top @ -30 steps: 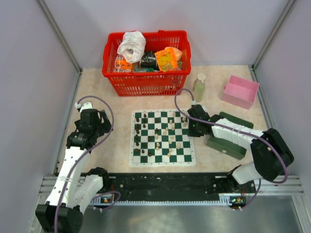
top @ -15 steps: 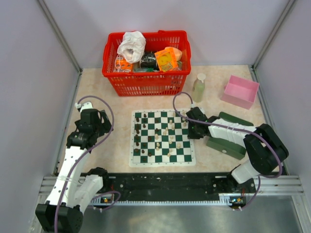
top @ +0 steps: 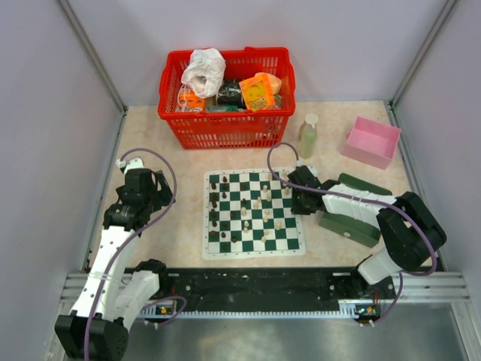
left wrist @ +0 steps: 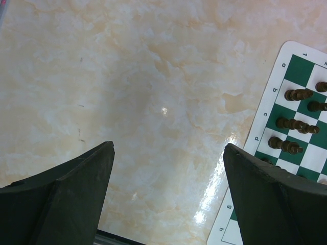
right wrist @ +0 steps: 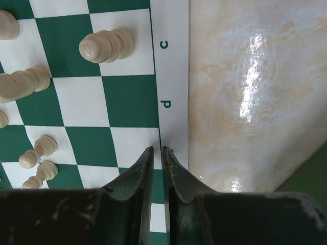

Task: Set up the chess pieces on the board

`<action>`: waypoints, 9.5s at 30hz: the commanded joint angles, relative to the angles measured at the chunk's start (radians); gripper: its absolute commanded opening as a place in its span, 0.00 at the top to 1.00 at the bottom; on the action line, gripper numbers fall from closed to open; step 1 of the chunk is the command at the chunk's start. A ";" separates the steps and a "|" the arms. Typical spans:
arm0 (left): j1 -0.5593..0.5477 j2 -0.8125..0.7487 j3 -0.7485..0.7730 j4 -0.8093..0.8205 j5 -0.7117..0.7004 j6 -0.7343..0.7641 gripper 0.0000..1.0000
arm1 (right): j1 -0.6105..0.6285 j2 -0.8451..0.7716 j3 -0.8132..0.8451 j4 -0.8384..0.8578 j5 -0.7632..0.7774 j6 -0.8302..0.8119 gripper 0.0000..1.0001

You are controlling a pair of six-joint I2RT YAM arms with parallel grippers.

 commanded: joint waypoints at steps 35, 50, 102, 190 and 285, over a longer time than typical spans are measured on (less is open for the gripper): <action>-0.001 -0.007 -0.003 0.039 0.008 0.001 0.07 | 0.087 -0.190 0.187 -0.167 -0.072 -0.044 0.39; -0.001 -0.010 -0.002 0.039 0.005 0.001 0.07 | 0.194 0.046 0.412 -0.141 -0.099 -0.116 0.43; -0.001 -0.033 -0.005 0.037 -0.006 -0.002 0.07 | 0.341 0.362 0.589 -0.117 -0.053 -0.087 0.61; -0.001 -0.007 -0.002 0.037 0.000 0.000 0.07 | 0.053 0.089 0.222 -0.103 0.126 -0.085 0.83; -0.001 -0.015 -0.002 0.039 0.008 0.001 0.07 | 0.283 -0.040 0.261 -0.327 0.122 0.086 0.83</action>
